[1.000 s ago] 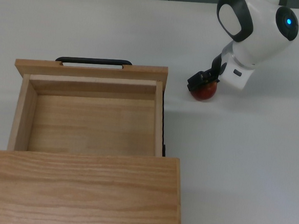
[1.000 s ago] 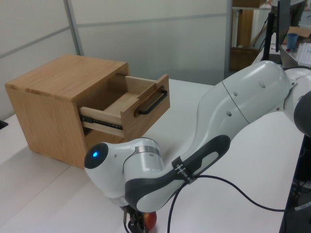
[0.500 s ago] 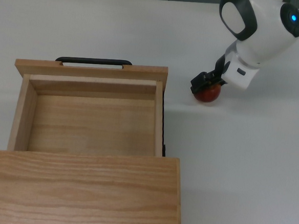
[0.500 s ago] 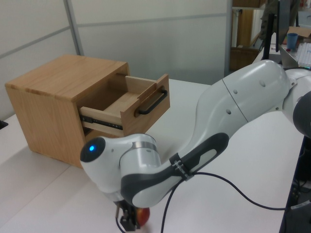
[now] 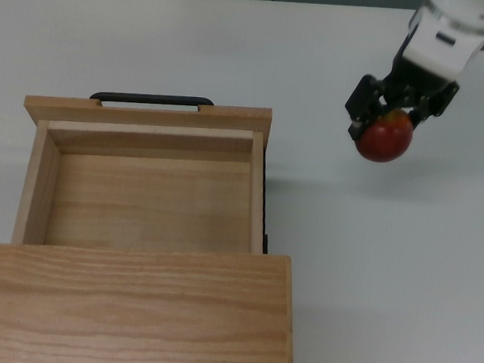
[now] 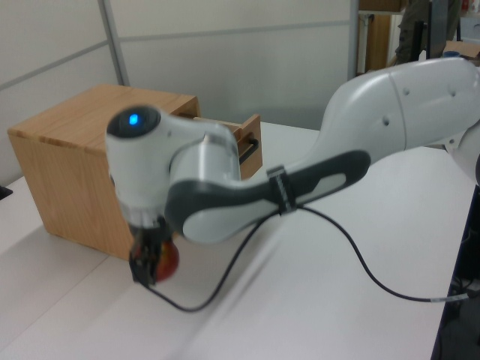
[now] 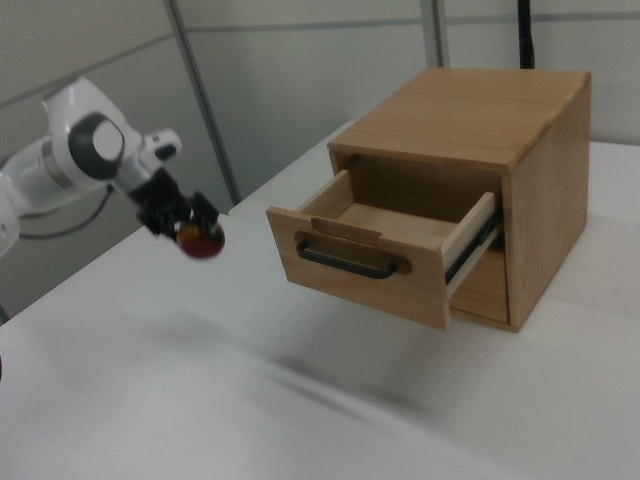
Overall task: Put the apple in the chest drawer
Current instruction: 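Carry the apple over the open drawer and lower it inside, then open the gripper to release the apple and raise it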
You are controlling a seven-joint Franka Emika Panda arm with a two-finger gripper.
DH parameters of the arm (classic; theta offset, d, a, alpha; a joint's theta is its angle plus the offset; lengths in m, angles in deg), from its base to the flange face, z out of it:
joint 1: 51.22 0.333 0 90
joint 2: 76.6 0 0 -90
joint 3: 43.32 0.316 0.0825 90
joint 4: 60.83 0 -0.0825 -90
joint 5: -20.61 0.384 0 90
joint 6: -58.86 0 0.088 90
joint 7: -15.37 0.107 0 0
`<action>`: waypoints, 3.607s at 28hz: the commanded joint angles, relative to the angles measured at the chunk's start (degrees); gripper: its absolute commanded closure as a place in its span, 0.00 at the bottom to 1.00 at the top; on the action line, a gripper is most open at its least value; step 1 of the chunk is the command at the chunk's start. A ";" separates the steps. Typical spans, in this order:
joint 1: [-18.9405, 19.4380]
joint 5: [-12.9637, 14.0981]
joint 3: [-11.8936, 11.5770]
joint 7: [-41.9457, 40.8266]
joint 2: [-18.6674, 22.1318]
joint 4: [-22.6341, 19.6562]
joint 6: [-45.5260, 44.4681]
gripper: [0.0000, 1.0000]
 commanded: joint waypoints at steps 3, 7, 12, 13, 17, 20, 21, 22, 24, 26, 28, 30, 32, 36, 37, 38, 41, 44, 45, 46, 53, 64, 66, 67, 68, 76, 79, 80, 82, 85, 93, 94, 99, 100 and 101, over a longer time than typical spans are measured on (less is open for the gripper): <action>-3.11 0.08 -2.68 3.76 0.54 4.55 10.17 1.00; -3.90 0.87 -6.37 5.70 0.63 4.90 16.76 1.00; -9.00 6.14 -7.35 7.99 1.77 4.90 26.17 1.00; -11.09 8.15 -6.91 7.90 2.21 4.90 27.75 1.00; -14.45 9.40 -6.82 7.11 3.09 4.90 28.56 1.00; -17.35 9.40 -6.82 5.71 3.09 4.37 28.56 1.00; -17.88 9.49 -6.73 5.36 3.09 4.29 28.56 1.00; -18.40 9.57 -6.73 5.01 3.09 4.20 28.56 1.00; -19.29 9.40 -6.73 3.43 3.18 2.80 28.21 1.00; -19.29 9.14 -6.82 2.28 3.27 1.13 27.94 1.00; -19.20 8.96 -6.82 1.58 3.36 -0.63 26.98 1.00; -19.29 8.17 -6.82 0.96 3.27 -1.60 23.92 1.00; -19.38 7.99 -6.82 0.52 3.09 -1.60 22.06 1.00; -19.46 8.26 -6.91 0.17 3.09 -1.60 20.91 1.00; -19.46 8.17 -6.91 0.17 3.09 -1.60 20.91 1.00; -19.46 8.17 -7.00 0.17 3.00 -1.52 20.91 1.00; -19.46 7.82 -7.08 -0.18 1.95 -1.52 21.00 1.00; -19.38 6.94 -7.08 -0.62 0.37 -1.52 21.08 1.00; -19.38 5.98 -7.08 -0.71 -0.33 -1.52 21.17 1.00; -19.38 5.62 -7.08 -0.71 -0.60 -1.52 21.17 1.00; -19.38 5.27 -7.08 -0.80 -1.74 -1.34 21.52 1.00; -19.38 6.32 -7.17 -0.10 -1.65 -0.99 21.52 0.00; -19.38 7.28 -7.08 -0.10 -1.48 -0.81 21.44 0.00; -19.38 8.07 -7.08 -0.10 -1.30 -0.81 21.44 0.00; -19.46 10.69 -7.00 -0.10 -1.04 -0.55 21.44 0.00; -19.46 19.51 -7.44 -0.27 1.16 1.65 21.44 0.00; -19.46 19.77 -7.44 -0.27 2.30 1.65 21.17 0.00; -19.46 19.94 -7.44 -0.27 3.34 1.65 21.00 0.00; -19.46 19.95 -7.35 -0.45 5.02 1.12 20.39 0.00; -19.73 20.03 -7.26 -0.80 7.13 1.03 15.48 0.00; -20.78 19.95 -6.64 -10.02 15.74 1.03 -7.11 0.00; -20.78 19.95 -6.64 -10.72 16.44 1.03 -9.04 0.00; -20.78 19.07 -6.91 -14.94 19.70 0.77 -17.66 0.00; -20.87 18.98 -7.00 -15.73 19.88 0.51 -19.15 0.00; -20.96 18.89 -7.08 -16.52 19.88 0.16 -20.13 0.00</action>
